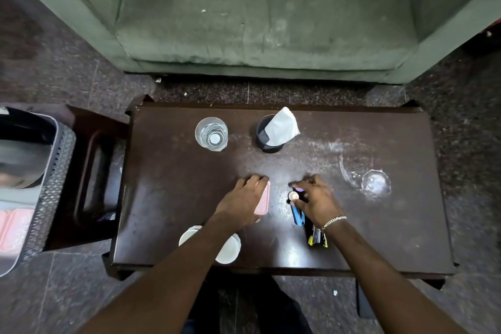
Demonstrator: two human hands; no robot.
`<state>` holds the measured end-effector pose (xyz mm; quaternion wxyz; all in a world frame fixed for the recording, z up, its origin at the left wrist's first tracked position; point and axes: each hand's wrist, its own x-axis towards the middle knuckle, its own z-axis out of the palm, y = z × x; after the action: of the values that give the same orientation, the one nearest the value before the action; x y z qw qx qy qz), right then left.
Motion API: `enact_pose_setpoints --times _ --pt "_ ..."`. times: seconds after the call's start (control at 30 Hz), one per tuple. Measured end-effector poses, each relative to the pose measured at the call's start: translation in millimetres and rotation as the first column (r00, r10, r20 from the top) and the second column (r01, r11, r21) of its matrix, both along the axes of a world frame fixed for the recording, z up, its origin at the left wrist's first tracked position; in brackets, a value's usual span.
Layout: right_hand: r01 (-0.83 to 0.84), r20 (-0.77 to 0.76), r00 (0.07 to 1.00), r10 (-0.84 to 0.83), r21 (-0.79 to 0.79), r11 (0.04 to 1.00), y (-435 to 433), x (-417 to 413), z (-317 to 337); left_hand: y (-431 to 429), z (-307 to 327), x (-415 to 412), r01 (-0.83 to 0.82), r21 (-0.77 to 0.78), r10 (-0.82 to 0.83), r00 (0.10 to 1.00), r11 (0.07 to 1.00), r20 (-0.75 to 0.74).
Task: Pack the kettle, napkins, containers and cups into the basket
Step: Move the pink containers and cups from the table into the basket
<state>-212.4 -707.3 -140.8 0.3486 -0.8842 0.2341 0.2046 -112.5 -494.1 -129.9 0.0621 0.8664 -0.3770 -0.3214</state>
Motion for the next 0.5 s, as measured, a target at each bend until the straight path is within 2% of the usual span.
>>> enact_pose_setpoints --times 0.27,0.5 --pt "-0.008 0.006 1.000 0.008 -0.035 0.999 2 8 -7 4 1 7 -0.032 -0.006 0.032 0.997 0.999 -0.070" --pt "-0.046 0.024 0.999 0.048 -0.080 0.996 10 11 -5 20 0 17 -0.054 -0.081 0.050 0.997 0.995 -0.059"
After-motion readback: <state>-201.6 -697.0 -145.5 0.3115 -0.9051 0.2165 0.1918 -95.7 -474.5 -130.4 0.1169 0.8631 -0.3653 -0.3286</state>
